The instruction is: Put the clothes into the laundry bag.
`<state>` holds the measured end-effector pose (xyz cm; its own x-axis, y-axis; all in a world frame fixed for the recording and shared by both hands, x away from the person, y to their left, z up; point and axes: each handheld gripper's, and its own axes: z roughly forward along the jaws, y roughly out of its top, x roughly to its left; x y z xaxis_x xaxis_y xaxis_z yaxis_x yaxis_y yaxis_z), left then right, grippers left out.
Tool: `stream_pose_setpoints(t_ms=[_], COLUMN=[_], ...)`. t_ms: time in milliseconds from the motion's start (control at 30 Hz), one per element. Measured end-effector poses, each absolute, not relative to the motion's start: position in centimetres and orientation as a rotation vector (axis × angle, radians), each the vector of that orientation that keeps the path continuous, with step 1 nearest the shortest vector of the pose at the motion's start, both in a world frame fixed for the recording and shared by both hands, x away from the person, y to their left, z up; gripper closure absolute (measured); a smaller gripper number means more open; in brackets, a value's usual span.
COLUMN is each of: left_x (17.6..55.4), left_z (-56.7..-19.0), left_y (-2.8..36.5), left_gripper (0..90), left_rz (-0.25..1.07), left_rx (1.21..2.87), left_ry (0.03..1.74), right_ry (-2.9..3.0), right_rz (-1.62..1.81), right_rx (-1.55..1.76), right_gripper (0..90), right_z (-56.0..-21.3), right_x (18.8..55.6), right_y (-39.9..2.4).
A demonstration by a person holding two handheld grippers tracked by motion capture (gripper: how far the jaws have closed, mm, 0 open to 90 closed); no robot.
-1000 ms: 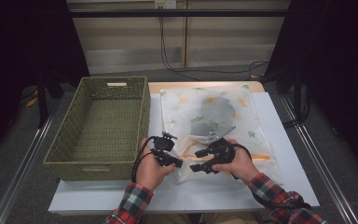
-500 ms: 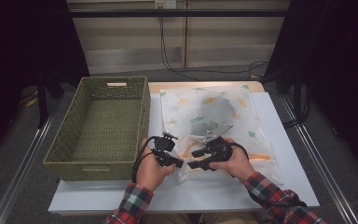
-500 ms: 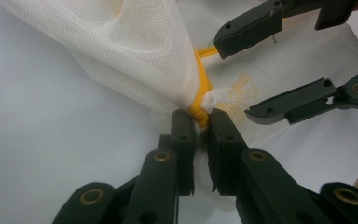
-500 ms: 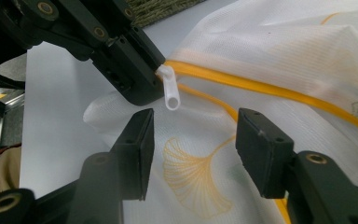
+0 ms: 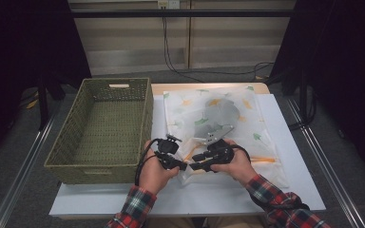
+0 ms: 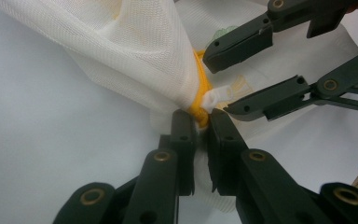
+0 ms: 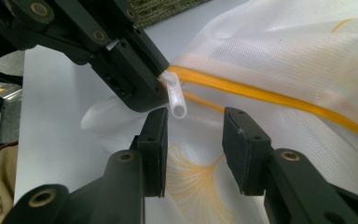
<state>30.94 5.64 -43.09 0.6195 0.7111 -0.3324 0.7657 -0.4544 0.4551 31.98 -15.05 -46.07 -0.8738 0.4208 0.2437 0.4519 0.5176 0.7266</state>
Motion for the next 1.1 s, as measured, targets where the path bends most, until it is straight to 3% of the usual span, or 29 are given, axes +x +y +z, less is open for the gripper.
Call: stream_pose_setpoints(t_ms=[500, 1100], left_x=[30.9, 30.8], left_z=[-43.2, -43.6], left_y=[5.6, 5.3], left_gripper=[81.7, 82.0], left_rz=[-0.119, -0.108], left_rx=[2.286, 2.294], left_ry=[1.143, 1.146], right_ry=[-2.703, -2.632], right_rz=[-1.324, -1.330], right_rx=[-0.754, -0.791], right_gripper=[79.5, 81.9], right_z=[-45.7, -45.2], right_x=[32.0, 32.0], right_y=[-14.9, -14.8])
